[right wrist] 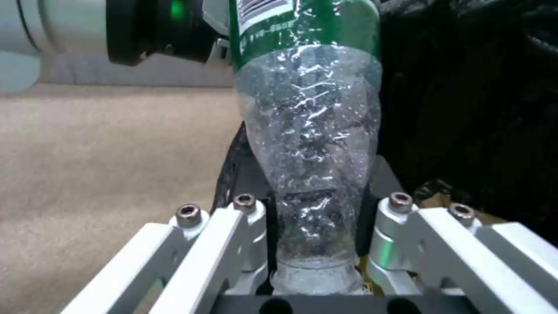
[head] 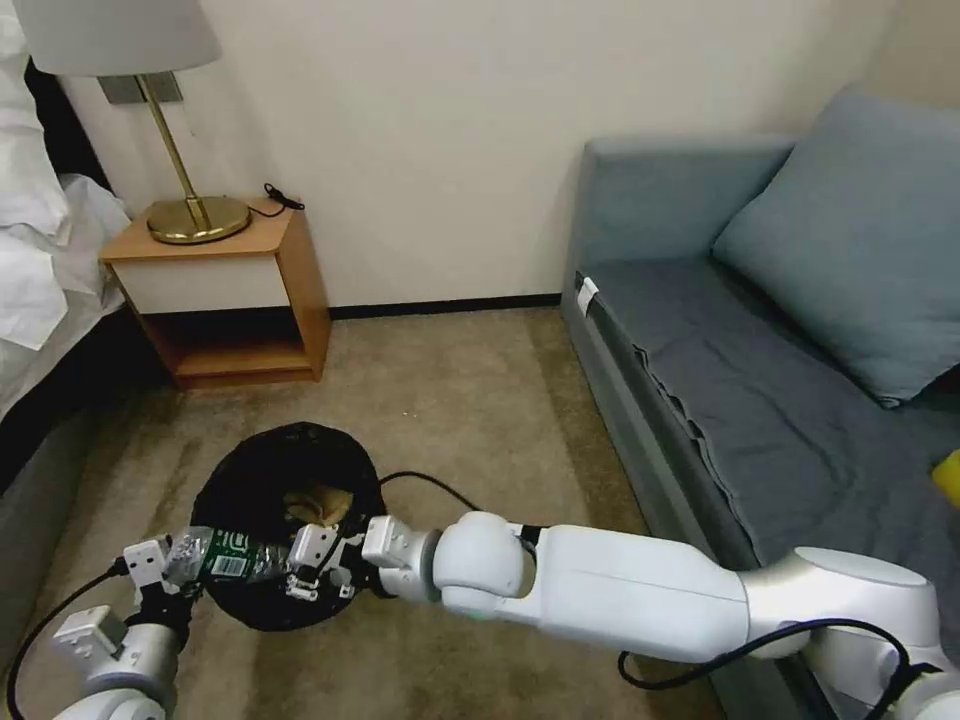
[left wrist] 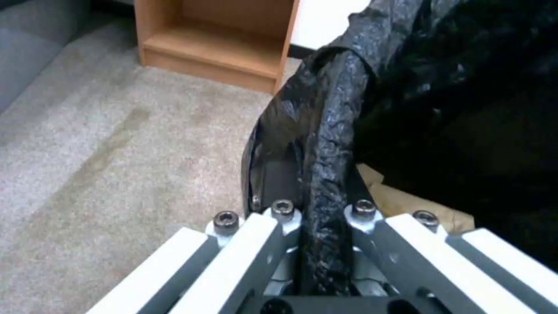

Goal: Pick up the trash bin, then pick up the garbage on the floor and place it into the trash bin.

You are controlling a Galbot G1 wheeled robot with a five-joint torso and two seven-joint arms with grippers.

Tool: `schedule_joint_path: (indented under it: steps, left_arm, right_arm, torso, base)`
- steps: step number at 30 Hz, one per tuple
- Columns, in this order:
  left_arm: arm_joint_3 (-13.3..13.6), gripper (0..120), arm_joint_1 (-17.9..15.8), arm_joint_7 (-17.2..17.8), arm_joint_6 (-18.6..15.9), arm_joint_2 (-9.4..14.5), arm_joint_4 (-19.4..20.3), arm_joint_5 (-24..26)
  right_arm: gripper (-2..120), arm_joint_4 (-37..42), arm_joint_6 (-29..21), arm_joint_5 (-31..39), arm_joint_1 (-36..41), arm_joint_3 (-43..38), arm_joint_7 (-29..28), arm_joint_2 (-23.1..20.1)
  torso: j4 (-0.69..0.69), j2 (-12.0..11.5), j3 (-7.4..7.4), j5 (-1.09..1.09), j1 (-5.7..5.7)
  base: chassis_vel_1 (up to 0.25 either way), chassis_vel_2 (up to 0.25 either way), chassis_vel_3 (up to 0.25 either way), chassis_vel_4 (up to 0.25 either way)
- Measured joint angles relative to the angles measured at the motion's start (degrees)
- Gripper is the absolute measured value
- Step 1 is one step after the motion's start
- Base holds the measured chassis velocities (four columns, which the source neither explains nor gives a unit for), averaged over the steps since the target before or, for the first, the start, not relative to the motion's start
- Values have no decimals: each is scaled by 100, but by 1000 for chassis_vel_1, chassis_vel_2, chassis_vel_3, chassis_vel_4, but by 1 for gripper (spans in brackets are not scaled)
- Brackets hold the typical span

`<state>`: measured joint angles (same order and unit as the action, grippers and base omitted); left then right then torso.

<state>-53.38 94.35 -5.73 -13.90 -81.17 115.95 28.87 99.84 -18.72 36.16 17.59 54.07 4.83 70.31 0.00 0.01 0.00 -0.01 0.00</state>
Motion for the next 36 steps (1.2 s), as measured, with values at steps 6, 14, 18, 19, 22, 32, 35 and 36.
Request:
schedule_joint_path:
  steps: [6,14,18,19,22,32,35,36]
  left_arm:
    - [11,1,-11,-41,0,24,-47,4]
    - [-16,1,-13,-101,-1,87,-53,53]
    - [-31,1,-10,-112,0,109,-53,70]
    - [-31,1,-10,-113,-1,110,-53,70]
    - [-26,1,-5,-124,-1,110,-53,67]
    - [-26,1,50,-159,2,110,-13,39]
    - [-26,1,51,-159,3,107,-9,35]
    - [-26,1,51,-158,3,107,-9,34]
  right_arm:
    - [20,-140,28,-53,13,0,1,57]
    - [20,-314,77,-115,-9,-42,29,-16]
    - [23,-393,115,-129,-77,-98,62,-168]
    - [26,-397,119,-129,-100,-100,67,-197]
    - [39,-397,126,-122,-182,-100,84,-298]
    - [76,-383,148,-68,-460,-2,188,-438]
    - [87,-322,154,-45,-492,10,193,-475]
    - [89,-300,156,-41,-499,9,194,-493]
  torso:
    - [0,0,0,0,0]
    - [1,0,0,1,0]
    - [0,0,0,1,0]
    - [0,0,0,1,0]
    - [0,0,0,1,0]
    - [0,-1,0,1,0]
    - [1,-1,0,1,0]
    - [1,-1,0,1,0]
  base:
    - [0,0,0,0]
    - [0,0,0,0]
    - [0,0,0,0]
    - [0,0,0,0]
    - [0,0,0,0]
    - [0,0,0,0]
    - [0,0,0,0]
    - [0,0,0,0]
